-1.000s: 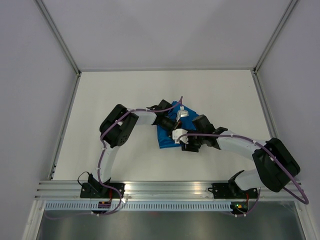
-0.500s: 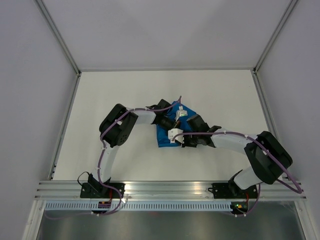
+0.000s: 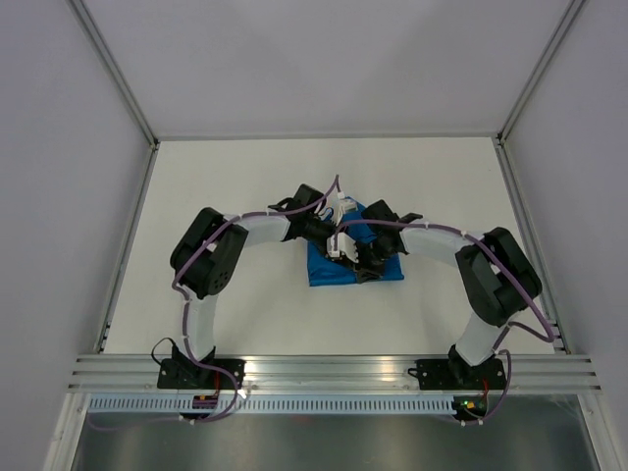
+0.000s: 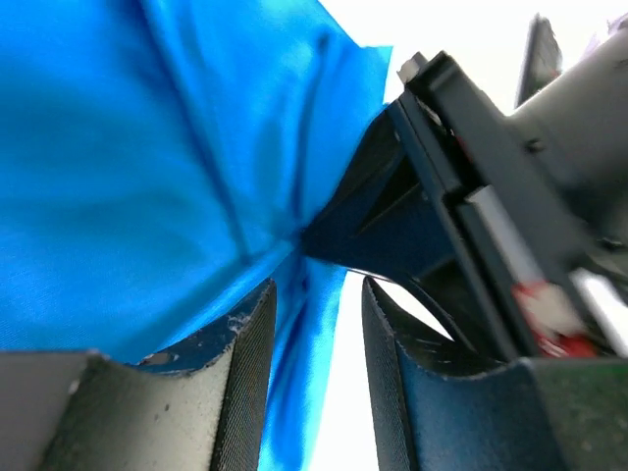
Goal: Fold the napkin, place the utensils inside, and roll it up
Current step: Roll the napkin with the utensil
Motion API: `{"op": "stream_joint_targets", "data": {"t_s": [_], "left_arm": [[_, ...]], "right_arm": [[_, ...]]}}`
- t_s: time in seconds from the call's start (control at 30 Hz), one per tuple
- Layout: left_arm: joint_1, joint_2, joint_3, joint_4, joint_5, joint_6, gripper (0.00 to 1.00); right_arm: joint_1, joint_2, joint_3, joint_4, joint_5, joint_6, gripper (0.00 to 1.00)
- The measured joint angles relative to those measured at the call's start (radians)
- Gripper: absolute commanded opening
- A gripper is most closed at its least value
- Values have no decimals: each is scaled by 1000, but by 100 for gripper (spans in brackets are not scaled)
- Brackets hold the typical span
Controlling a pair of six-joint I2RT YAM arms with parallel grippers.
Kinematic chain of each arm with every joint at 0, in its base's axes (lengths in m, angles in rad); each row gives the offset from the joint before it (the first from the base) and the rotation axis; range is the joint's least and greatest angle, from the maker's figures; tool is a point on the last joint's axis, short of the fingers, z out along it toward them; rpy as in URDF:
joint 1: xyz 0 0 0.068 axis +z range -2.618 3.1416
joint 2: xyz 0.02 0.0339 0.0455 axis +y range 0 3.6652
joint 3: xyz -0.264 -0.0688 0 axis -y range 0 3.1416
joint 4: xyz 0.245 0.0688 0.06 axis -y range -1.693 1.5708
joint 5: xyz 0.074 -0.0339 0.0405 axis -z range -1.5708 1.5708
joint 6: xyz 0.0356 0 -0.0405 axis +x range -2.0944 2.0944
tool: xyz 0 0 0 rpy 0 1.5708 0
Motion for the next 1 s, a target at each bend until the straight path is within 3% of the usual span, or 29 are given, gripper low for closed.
{"op": "stream_joint_targets", "data": {"t_s": [0.2,0.43,0.63,0.8,1.0], "left_arm": [[59,-129,-114,158,-214,-103,47],[134,-383,-296,299,-480,-207,48],[116,-539,-435,410,-630,-212,49],[17,-666,-608,498,-760,-182,50],[-272,-678,-647,528,-952,13,51]], "right_arm": [[-60,165,201,-230,-138,-98,9],[-141,350,401,-491,-275,-150,8],[-173,459,513,-648,-327,-161,8],[-185,538,598,-757,-346,-161,8],[-202,610,668,-858,-368,-162,8]]}}
